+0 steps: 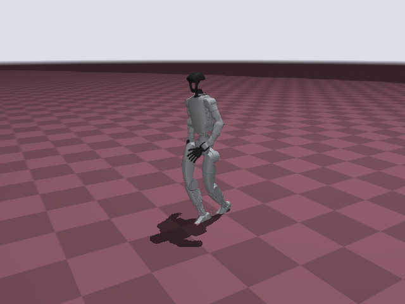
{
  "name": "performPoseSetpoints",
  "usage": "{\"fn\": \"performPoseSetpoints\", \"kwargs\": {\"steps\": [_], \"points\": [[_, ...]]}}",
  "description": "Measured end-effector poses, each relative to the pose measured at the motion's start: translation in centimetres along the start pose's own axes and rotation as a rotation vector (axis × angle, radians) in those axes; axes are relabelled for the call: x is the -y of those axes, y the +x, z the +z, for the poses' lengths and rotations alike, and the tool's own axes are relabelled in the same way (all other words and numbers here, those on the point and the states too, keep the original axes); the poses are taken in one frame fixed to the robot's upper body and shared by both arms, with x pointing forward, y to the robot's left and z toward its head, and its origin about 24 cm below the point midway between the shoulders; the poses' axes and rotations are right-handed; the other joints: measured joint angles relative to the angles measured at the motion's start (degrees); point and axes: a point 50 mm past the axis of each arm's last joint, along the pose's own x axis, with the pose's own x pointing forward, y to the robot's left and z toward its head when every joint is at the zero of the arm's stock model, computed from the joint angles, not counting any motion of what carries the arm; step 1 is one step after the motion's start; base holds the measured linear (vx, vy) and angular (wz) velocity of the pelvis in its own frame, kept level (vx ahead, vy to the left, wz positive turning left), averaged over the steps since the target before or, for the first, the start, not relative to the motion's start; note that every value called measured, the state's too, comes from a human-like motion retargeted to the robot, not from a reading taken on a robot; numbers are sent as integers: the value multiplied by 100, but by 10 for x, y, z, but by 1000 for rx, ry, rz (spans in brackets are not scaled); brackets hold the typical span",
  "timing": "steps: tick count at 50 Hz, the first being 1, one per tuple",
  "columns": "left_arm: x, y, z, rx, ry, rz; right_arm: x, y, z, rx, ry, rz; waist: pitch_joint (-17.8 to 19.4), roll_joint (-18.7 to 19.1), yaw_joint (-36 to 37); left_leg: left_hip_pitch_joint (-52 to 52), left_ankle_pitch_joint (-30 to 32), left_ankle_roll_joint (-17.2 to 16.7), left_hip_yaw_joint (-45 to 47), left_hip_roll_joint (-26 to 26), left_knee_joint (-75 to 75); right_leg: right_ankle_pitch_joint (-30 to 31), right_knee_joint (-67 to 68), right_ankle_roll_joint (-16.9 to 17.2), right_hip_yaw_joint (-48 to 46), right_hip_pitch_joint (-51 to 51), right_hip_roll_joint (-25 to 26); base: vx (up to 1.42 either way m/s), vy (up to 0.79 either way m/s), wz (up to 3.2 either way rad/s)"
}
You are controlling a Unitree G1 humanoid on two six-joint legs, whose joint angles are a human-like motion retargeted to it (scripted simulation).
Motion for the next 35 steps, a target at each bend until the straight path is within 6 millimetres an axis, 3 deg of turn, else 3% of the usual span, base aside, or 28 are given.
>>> {"fn": "performPoseSetpoints", "kwargs": {"steps": [2, 5, 7, 15, 21, 25, 28, 35], "points": [[-5, 4, -7, -42, -20, 32, 9, 2, 12, 29, 32, -29, -46, -197, 31, 175, 325, -14, -207, -207, -760, 45, -58, 97, 189, -167, -97, -9, -8, 57], [-3, 0, -24, -132, -64, 68, 17, 3, 20, 62, 74, -73, 87, -375, 102, 126, 313, -58, -394, -274, -612, -76, 206, 185, 395, -342, -80, -10, -6, 41], [-7, 2, -32, -185, -92, 105, 29, 4, 36, 105, 107, -115, 24, -530, 94, 368, 859, -98, -598, -478, -1537, -138, 206, 248, 553, -567, -220, -1, -5, 37], [14, -19, -76, -443, -242, 139, 43, 4, 63, 196, 198, -189, 169, -775, 195, 291, 1213, -319, -900, -759, -1093, -306, 1047, 223, 475, -940, -577, 3, -3, 3], [38, -37, -98, -590, -363, 98, 35, 7, 75, 225, 191, -152, 229, -733, 216, 93, 1068, -437, -872, -796, -91, -568, 1393, 61, 129, -823, -840, 10, -4, -5], [54, -47, -107, -658, -427, 49, 22, 10, 82, 230, 166, -100, 313, -445, 200, -289, 667, -507, -711, -447, 1380, -955, 1368, -159, -169, -574, -719, 9, 2, -5], [62, -49, -108, -688, -465, 8, 13, 12, 89, 235, 154, -62, 357, -73, 180, -718, 451, -480, -528, 139, 2609, -1106, 1053, -341, -342, -378, -392, 9, 6, -3], [84, -45, -105, -726, -558, -94, -1, 14, 96, 224, 157, 3, 366, 411, 199, -1576, -341, 153, -162, 1241, 4048, -929, 194, -420, -356, -13, 74, 8, 7, -10]]}}
